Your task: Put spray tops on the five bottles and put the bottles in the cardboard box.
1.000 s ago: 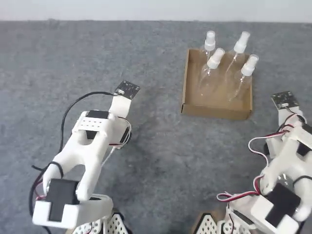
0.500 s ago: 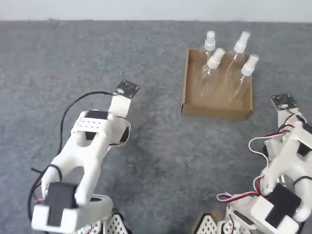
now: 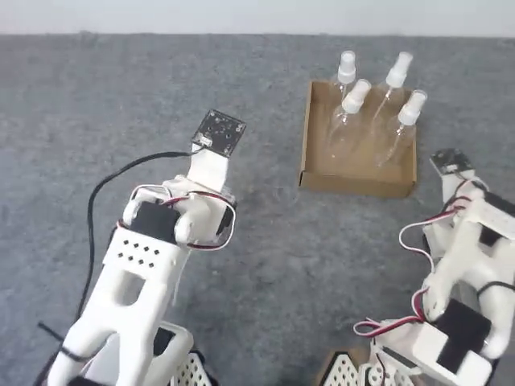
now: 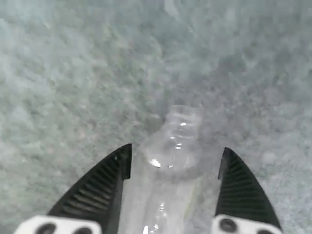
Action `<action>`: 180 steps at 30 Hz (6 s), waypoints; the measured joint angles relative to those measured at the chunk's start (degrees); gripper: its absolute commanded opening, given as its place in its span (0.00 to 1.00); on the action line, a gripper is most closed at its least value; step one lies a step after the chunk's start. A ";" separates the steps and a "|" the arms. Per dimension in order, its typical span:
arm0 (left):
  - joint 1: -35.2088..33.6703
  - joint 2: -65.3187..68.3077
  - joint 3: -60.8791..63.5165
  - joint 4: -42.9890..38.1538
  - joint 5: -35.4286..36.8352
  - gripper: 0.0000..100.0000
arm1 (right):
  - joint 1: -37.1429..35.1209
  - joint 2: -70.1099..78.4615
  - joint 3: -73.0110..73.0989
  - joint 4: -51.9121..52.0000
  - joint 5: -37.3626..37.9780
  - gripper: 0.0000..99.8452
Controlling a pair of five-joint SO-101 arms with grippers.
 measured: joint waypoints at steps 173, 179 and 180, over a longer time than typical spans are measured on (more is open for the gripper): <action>-1.05 -34.99 10.02 -18.29 20.48 0.01 | -75.87 -68.57 50.11 -47.03 -33.85 0.01; 4.31 -35.16 11.96 -18.29 19.52 0.02 | -75.16 -72.44 52.57 -49.76 -34.73 0.01; 4.31 -35.16 11.96 -18.29 19.25 0.02 | -75.16 -72.79 52.57 -49.76 -34.73 0.01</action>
